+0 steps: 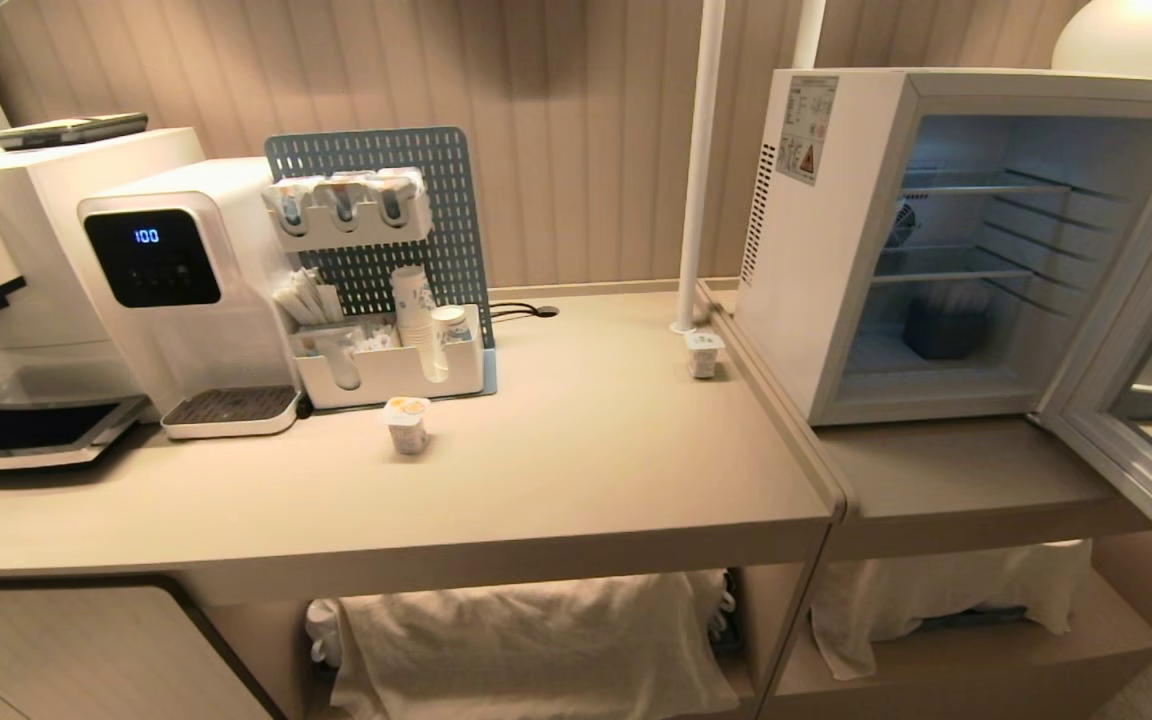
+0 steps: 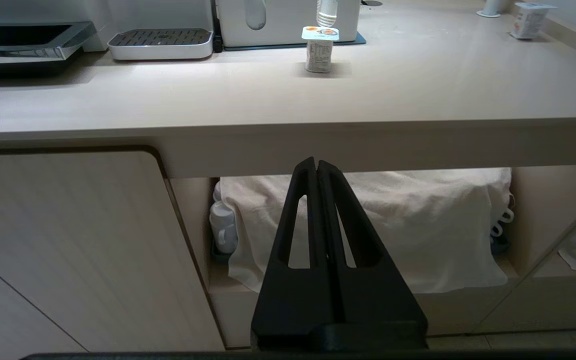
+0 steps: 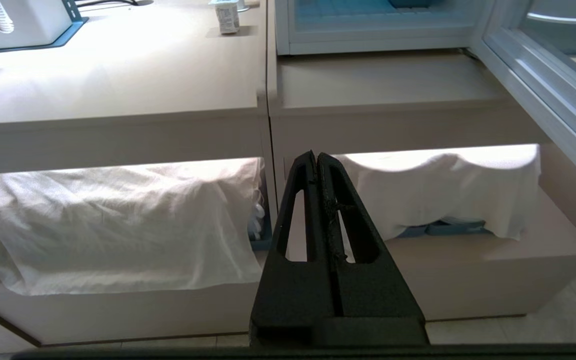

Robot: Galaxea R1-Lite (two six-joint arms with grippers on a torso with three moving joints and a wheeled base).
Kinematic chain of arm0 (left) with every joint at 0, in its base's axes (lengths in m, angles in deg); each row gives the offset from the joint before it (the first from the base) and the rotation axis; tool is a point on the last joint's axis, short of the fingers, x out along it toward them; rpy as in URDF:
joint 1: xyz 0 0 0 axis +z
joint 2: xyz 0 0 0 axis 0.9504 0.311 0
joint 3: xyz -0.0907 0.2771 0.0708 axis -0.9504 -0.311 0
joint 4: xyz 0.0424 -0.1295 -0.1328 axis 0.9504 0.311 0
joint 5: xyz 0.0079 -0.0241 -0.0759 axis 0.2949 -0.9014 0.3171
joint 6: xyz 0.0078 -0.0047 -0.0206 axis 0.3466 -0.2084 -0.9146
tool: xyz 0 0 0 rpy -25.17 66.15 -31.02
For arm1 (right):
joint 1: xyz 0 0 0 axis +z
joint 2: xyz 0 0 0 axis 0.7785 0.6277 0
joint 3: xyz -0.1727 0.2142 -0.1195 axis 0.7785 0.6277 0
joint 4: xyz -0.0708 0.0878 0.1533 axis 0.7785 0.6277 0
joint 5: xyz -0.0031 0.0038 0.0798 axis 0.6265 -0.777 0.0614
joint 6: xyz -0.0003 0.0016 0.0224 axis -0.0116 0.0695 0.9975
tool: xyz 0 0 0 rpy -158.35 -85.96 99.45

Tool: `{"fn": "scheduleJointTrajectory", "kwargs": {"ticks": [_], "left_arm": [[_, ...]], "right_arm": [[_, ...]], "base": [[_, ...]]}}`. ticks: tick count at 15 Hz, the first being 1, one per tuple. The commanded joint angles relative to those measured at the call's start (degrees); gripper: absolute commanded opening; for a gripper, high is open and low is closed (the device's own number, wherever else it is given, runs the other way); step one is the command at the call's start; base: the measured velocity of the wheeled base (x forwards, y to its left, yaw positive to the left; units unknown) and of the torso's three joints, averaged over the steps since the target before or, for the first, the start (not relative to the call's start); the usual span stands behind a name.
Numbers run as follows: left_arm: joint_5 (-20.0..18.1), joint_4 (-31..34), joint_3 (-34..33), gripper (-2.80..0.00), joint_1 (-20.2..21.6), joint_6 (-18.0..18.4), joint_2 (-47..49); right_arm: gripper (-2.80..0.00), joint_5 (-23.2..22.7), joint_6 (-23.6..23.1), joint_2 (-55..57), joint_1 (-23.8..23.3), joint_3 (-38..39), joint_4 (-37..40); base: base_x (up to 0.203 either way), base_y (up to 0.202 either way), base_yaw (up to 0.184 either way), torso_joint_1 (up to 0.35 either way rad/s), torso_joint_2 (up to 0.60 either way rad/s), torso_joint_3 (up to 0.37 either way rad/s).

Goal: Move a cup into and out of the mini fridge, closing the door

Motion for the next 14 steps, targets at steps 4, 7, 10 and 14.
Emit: {"fn": "scheduleJointTrajectory", "kwargs": {"ticks": [4, 7, 10, 14], "left_arm": [[0.0, 0.0, -0.1, -2.8, 0.0, 0.0, 0.1], [0.0, 0.0, -0.1, -2.8, 0.0, 0.0, 0.1], [0.0, 0.0, -0.1, -2.8, 0.0, 0.0, 0.1], [0.0, 0.0, -0.1, -2.8, 0.0, 0.0, 0.1]], "right_arm": [[-2.8, 0.0, 0.0, 0.1, 0.0, -0.1, 0.0], [-2.8, 0.0, 0.0, 0.1, 0.0, -0.1, 0.0], [-2.8, 0.0, 0.0, 0.1, 0.0, -0.1, 0.0], [-2.8, 0.0, -0.1, 0.1, 0.0, -0.2, 0.7]], "base": [[-0.129, 0.0, 0.002, 0.0, 0.0, 0.005], [0.0, 0.0, 0.0, 0.0, 0.0, 0.0], [0.001, -0.062, 0.004, 0.0, 0.0, 0.0], [0.0, -0.191, 0.001, -0.001, 0.0, 0.0]]}}
